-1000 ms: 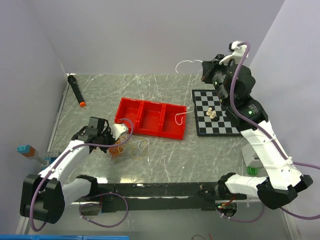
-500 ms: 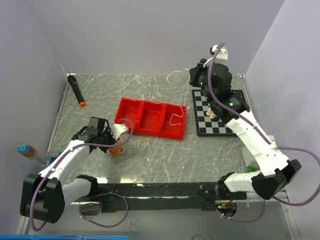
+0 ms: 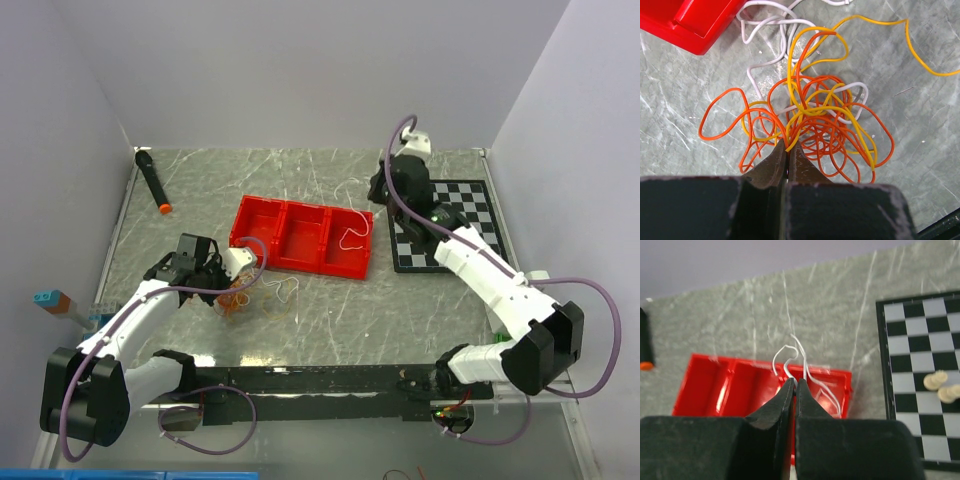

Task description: Untangle the cables

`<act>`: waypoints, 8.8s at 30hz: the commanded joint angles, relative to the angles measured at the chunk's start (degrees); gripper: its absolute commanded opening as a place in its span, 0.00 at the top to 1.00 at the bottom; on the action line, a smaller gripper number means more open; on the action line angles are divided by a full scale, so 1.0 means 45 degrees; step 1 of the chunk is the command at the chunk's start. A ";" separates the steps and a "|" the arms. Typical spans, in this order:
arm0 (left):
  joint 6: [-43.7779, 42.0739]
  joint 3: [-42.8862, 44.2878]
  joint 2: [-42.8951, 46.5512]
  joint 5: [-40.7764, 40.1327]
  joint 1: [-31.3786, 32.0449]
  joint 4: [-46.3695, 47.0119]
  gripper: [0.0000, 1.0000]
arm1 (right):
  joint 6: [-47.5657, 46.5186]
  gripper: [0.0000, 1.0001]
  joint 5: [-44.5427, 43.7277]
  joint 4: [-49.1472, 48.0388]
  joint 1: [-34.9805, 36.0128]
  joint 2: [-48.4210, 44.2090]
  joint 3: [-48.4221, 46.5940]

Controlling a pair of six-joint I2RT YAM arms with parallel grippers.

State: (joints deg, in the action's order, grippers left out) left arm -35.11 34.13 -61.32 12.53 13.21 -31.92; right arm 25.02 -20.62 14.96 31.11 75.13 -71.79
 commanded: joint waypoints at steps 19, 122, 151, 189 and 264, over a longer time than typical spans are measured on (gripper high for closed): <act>0.0088 0.0619 0.0131 0.0105 0.0091 -0.0074 0.99 | 0.1277 1.00 -0.0769 0.0816 0.0801 -0.1950 0.3882; 0.0088 0.0443 0.0033 0.0007 0.0170 -0.0113 0.99 | 0.3758 0.52 0.5735 -0.4106 0.4180 0.5434 0.3511; -0.0029 0.0228 0.0033 -0.0188 0.0170 -0.0113 0.99 | 0.3797 0.64 0.5286 -0.3560 0.3984 0.6487 0.2321; 0.0088 -0.0631 -0.1276 -0.1906 0.0189 0.1546 0.99 | -0.1748 1.00 -0.3990 0.4469 0.3926 -0.8141 -0.0371; 0.6375 0.3450 -0.4613 0.1513 0.7415 0.5196 0.10 | -0.1086 1.00 0.1829 0.2339 0.3945 -0.2692 -0.7700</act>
State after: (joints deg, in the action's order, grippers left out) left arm -13.47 46.19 -80.51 21.39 46.30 -17.80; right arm 21.08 -10.70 27.90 48.90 64.40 -106.96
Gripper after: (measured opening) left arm 0.895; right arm 0.012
